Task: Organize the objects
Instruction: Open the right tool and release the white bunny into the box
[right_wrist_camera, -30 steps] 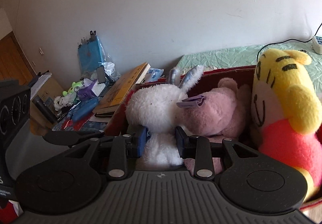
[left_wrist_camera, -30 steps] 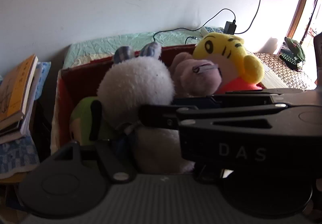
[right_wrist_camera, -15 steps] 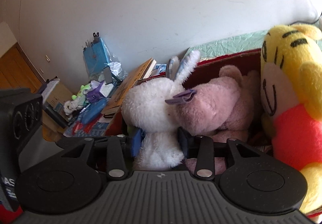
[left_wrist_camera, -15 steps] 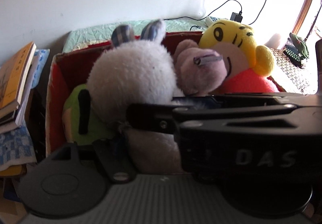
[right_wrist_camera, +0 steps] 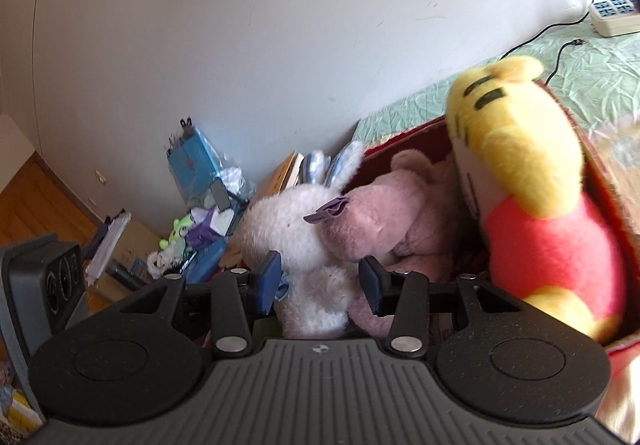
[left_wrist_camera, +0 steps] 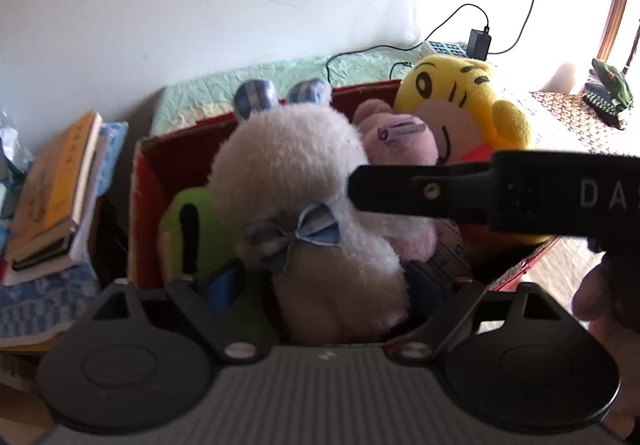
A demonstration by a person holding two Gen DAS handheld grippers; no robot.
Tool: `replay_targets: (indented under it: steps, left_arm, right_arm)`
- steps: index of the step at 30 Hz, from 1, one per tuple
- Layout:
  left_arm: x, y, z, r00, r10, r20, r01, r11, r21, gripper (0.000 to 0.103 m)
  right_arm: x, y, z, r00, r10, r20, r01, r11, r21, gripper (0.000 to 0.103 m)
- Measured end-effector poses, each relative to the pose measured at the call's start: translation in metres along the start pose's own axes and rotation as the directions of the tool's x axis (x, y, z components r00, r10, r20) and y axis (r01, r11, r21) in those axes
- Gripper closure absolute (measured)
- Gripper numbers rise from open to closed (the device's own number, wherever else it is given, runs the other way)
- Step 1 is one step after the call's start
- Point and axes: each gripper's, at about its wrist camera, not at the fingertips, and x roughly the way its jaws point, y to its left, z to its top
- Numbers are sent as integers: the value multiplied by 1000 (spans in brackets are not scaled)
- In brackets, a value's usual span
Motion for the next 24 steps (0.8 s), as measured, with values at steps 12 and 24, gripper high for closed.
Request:
replay_targets:
  steps: [12,24]
  left_arm:
    - [-19,-4,2,990,130,-56,-133,990,-45,12]
    - [-38,-14,-5,978,200,-55,-203,977,-60,10]
  right_arm:
    - [-29,5,-9,990,-101,94,102,995,2,58]
    - [-43,14,-24,968,-201,153,214,974,-74,57]
